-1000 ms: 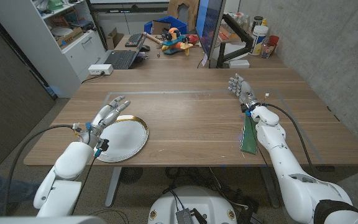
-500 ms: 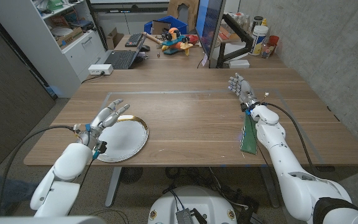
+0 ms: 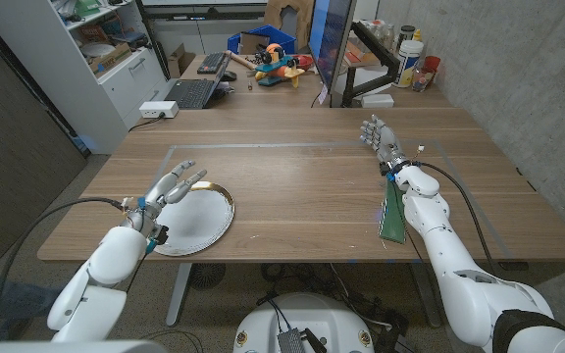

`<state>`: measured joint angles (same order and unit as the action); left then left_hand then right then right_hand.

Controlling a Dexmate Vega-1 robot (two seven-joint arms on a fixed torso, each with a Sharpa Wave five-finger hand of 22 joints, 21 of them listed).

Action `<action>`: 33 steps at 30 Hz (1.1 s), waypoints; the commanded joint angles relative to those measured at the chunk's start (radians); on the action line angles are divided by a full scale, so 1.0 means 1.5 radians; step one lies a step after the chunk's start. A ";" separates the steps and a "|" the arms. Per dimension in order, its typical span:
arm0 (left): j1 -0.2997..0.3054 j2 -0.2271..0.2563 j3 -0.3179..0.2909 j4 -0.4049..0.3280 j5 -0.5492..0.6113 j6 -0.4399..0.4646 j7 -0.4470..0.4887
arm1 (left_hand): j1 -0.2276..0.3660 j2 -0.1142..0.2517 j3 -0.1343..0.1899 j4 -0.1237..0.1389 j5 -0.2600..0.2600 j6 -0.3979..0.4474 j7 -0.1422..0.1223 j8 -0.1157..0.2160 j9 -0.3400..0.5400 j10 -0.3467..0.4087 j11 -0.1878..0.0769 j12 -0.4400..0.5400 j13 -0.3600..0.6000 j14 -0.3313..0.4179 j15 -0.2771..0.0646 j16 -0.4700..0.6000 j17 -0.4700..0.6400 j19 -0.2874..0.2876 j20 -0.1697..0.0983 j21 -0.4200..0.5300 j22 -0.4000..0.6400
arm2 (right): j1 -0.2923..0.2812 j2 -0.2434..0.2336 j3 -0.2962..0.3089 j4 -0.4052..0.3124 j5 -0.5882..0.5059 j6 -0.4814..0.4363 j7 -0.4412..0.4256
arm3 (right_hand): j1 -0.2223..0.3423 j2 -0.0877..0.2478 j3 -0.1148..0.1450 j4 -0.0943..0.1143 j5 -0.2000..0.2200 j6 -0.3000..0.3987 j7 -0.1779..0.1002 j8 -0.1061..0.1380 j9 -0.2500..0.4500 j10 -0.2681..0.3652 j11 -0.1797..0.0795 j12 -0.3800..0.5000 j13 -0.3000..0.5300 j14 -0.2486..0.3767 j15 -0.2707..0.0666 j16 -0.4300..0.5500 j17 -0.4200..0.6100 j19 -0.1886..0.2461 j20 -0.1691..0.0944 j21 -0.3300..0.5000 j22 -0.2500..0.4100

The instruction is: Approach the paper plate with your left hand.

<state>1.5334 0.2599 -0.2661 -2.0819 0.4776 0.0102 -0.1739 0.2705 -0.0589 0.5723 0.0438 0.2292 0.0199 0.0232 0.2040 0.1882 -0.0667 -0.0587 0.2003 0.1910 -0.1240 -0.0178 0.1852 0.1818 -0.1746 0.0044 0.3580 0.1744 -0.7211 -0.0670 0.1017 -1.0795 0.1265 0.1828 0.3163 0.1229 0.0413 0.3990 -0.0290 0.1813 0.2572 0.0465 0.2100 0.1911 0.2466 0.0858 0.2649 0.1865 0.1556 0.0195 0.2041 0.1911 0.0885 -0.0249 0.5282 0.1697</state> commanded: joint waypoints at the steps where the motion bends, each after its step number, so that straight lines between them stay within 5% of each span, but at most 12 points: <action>1: 0.015 0.027 0.015 -0.010 0.057 0.018 0.027 | 0.011 -0.001 0.001 -0.002 -0.002 0.005 -0.003 0.002 0.002 0.006 -0.004 0.006 0.002 0.003 -0.002 0.002 0.000 -0.028 0.004 -0.004 0.003 | -0.005 0.002 0.003 -0.002 0.003 0.003 -0.004 | 0.005 0.001 0.001 -0.003 0.002 0.007 0.000 -0.004 0.001 0.004 0.000 -0.002 0.001 0.006 -0.001 -0.002 0.000 0.007 -0.002 -0.002 0.002; 33: 0.060 0.127 0.072 -0.034 0.253 0.115 0.098 | 0.018 0.004 0.002 -0.006 -0.001 0.015 -0.013 0.004 0.002 0.015 -0.013 0.008 0.002 0.010 -0.006 0.004 0.000 -0.024 0.009 -0.010 0.004 | -0.016 0.002 -0.005 -0.020 -0.004 -0.009 -0.008 | 0.004 0.002 0.001 -0.005 0.002 0.008 -0.002 -0.005 0.001 0.005 0.000 -0.005 0.001 0.006 -0.001 -0.002 0.000 0.010 -0.002 -0.010 0.003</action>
<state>1.6113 0.3953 -0.1935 -2.1308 0.7586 0.1238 -0.0594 0.2838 -0.0563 0.5735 0.0428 0.2292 0.0378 0.0052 0.2041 0.1882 -0.0521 -0.0732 0.2073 0.1911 -0.1134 -0.0284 0.1852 0.1818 -0.1719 0.0094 0.3436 0.1744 -0.7385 -0.0630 0.0965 -1.0964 0.1234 0.1796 0.3082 0.1229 0.0413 0.3990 -0.0290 0.1813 0.2614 0.0423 0.2022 0.1911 0.2465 0.0858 0.2554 0.1865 0.1555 0.0195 0.2041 0.1911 0.0939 -0.0304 0.5139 0.1696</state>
